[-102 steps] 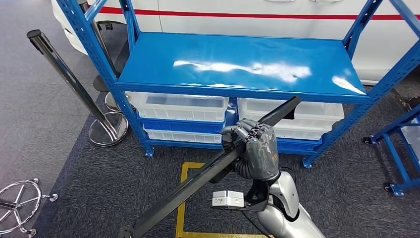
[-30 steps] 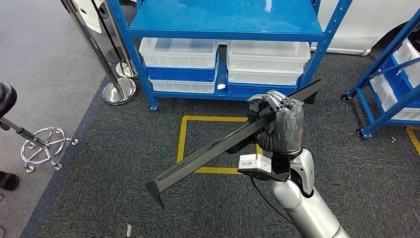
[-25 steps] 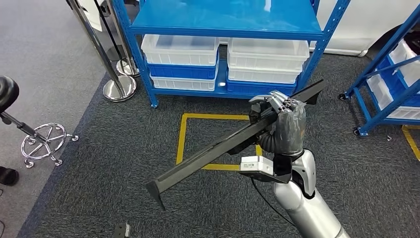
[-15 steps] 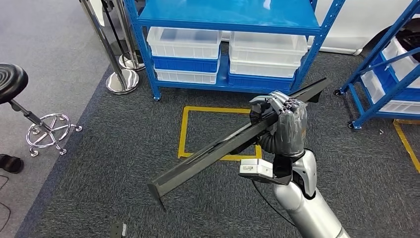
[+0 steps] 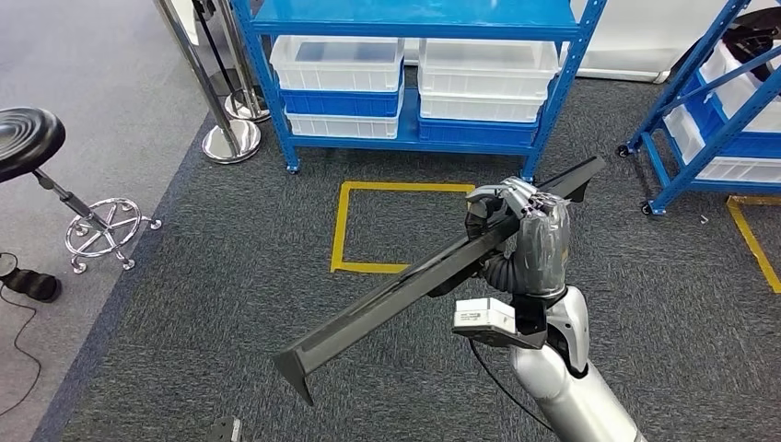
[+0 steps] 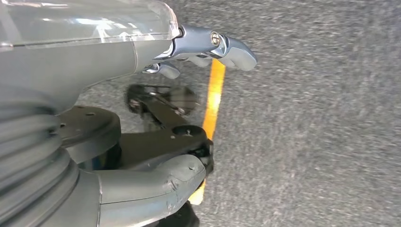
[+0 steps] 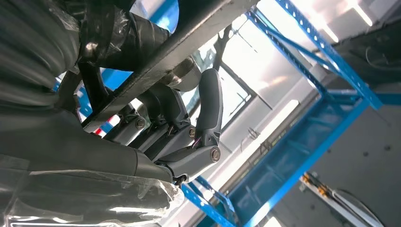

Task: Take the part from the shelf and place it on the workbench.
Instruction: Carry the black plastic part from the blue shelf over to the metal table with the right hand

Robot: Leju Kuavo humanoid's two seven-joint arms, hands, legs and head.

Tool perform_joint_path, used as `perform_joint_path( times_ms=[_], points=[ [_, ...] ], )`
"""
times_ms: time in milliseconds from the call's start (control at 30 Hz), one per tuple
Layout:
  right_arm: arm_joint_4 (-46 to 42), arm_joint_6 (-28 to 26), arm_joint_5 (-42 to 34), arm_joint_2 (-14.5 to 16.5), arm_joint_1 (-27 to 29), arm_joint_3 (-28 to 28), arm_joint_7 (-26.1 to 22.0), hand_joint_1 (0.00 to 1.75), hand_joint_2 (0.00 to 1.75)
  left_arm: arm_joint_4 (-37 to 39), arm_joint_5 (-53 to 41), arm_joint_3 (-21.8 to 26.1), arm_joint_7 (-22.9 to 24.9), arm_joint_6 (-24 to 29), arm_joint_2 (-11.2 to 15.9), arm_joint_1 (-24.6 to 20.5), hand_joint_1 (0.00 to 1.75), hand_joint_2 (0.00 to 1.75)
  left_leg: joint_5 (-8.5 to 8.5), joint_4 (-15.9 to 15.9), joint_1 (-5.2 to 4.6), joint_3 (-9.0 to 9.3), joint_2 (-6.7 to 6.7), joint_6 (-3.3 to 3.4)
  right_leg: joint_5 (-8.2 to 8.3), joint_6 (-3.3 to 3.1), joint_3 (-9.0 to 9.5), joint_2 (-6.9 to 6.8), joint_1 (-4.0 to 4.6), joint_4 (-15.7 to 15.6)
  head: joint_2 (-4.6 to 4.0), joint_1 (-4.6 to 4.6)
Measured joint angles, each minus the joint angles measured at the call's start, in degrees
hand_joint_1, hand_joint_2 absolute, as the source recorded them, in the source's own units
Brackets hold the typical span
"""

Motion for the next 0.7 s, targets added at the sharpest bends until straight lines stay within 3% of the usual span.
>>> perform_joint_path(
  times_ms=[67, 133, 167, 200, 267, 300, 333, 433, 467, 500, 533, 600, 633, 700],
  points=[
    [-0.6, 0.6, 0.0, -0.3, 0.4, 0.0, -0.1, 1.75, 1.75, 0.0, 0.3, 0.0, 0.0, 0.0, 0.1, -0.1, 0.00, 1.75, 3.21, -4.2, 0.06, 4.62, -0.06, 0.34, 1.31, 0.27, -2.03, 0.05, 0.00, 0.4, 0.00, 0.00],
    [-1.5, 1.1, 0.2, -0.6, 0.5, 0.0, -0.3, 1.75, 1.75, 0.0, 0.6, 0.0, -0.4, 0.1, 0.1, -0.4, 0.00, 1.75, 2.12, -13.3, -0.18, 11.18, -0.15, 1.04, 2.37, 0.82, -3.18, 0.14, 0.10, 0.7, 0.00, 0.01],
    [-2.0, 1.3, 0.4, -0.8, 0.6, 0.0, -0.4, 1.75, 1.75, 0.0, 0.6, -0.1, -0.6, 0.2, 0.1, -0.5, 0.00, 1.75, 0.92, -16.7, -0.36, 13.32, -0.17, 1.42, 2.90, 1.17, -3.35, 0.12, 0.09, 0.6, 0.00, 0.01],
    [-2.4, 1.5, 0.4, -0.9, 0.7, 0.0, -0.5, 1.75, 1.75, 0.0, 0.6, -0.1, -1.0, 0.3, 0.0, -0.5, 0.00, 1.75, 0.08, -18.8, -0.57, 14.33, -0.17, 1.81, 3.49, 1.59, -3.37, 0.06, 0.06, 0.3, 0.00, 0.02],
    [-3.0, 1.7, 0.5, -1.2, 0.9, -0.1, -0.7, 1.75, 1.75, 0.0, 0.6, -0.2, -1.5, 0.5, -0.2, -0.5, 0.00, 1.75, 0.91, -19.7, -0.54, 13.94, -0.05, 2.68, 4.27, 2.35, -3.46, 0.01, -0.07, -0.1, 0.00, 0.02],
    [-3.2, 1.8, 0.5, -1.4, 1.0, -0.1, -0.7, 1.75, 1.75, 0.0, 0.6, -0.2, -1.6, 0.5, -0.3, -0.4, 0.00, 1.75, 1.60, -19.9, -0.44, 13.56, 0.06, 3.22, 3.55, 2.59, -3.86, 0.06, -0.10, 0.5, 0.00, 0.03],
    [-3.3, 1.9, 0.6, -1.6, 1.1, -0.2, -0.8, 1.75, 1.75, 0.0, 0.6, -0.3, -1.7, 0.5, -0.4, -0.4, 0.00, 1.75, 2.34, -20.0, -0.33, 13.09, 0.18, 3.66, 1.87, 2.76, -4.67, 0.15, -0.13, 2.4, 0.00, 0.04],
    [-3.5, 1.9, 0.9, -2.0, 1.5, -0.3, -1.1, 1.75, 1.75, 0.0, 0.6, -0.5, -1.7, 0.6, -0.9, -0.4, 0.00, 1.75, 4.01, -19.9, -0.50, 11.13, 0.35, 4.28, -5.25, 3.13, -8.12, 0.29, -0.24, 13.0, 0.00, 0.04],
    [-3.5, 1.9, 1.1, -2.1, 1.6, -0.3, -1.2, 1.75, 1.75, 0.0, 0.6, -0.5, -1.7, 0.6, -1.0, -0.3, 0.00, 1.75, 4.42, -19.7, -0.56, 10.47, 0.36, 4.26, -6.27, 3.23, -8.33, 0.29, -0.25, 15.2, 0.00, 0.05],
    [-3.5, 1.9, 1.2, -2.2, 1.7, -0.3, -1.3, 1.75, 1.75, 0.0, 0.5, -0.6, -1.7, 0.6, -1.1, -0.3, 0.00, 1.75, 4.71, -19.5, -0.60, 9.89, 0.35, 4.20, -6.25, 3.25, -7.45, 0.28, -0.25, 15.4, 0.00, 0.04],
    [-3.6, 1.9, 1.5, -2.3, 1.8, -0.3, -1.5, 1.75, 1.75, 0.0, 0.5, -0.6, -1.8, 0.6, -1.2, -0.2, 0.00, 1.75, 4.88, -19.1, -0.62, 9.37, 0.33, 4.12, -5.30, 3.18, -5.35, 0.27, -0.25, 13.1, 0.00, 0.04],
    [-3.9, 2.0, 2.4, -2.6, 1.8, -0.3, -1.9, 1.75, 1.75, 0.0, 0.5, -0.8, -1.9, 0.8, -1.3, -0.2, 0.00, 1.75, 4.89, -18.2, -0.74, 8.55, 0.29, 3.88, -3.16, 2.80, 0.23, 0.26, -0.13, 5.3, 0.00, 0.04],
    [-4.3, 2.0, 2.9, -2.7, 1.8, -0.3, -2.2, 1.75, 1.75, 0.0, 0.5, -0.9, -1.9, 0.9, -1.4, -0.3, 0.00, 1.75, 4.85, -17.7, -0.83, 8.17, 0.28, 3.70, -2.62, 2.56, 2.13, 0.25, -0.02, 2.2, 0.00, 0.03],
    [-4.9, 2.2, 3.5, -3.0, 2.0, -0.3, -2.6, 1.75, 1.75, 0.0, 0.4, -1.1, -2.0, 1.2, -1.5, -0.4, 0.00, 1.75, 4.89, -17.2, -0.96, 7.64, 0.27, 3.19, -2.69, 2.11, 3.03, 0.27, 0.30, 0.2, 0.00, 0.02]
  ],
)
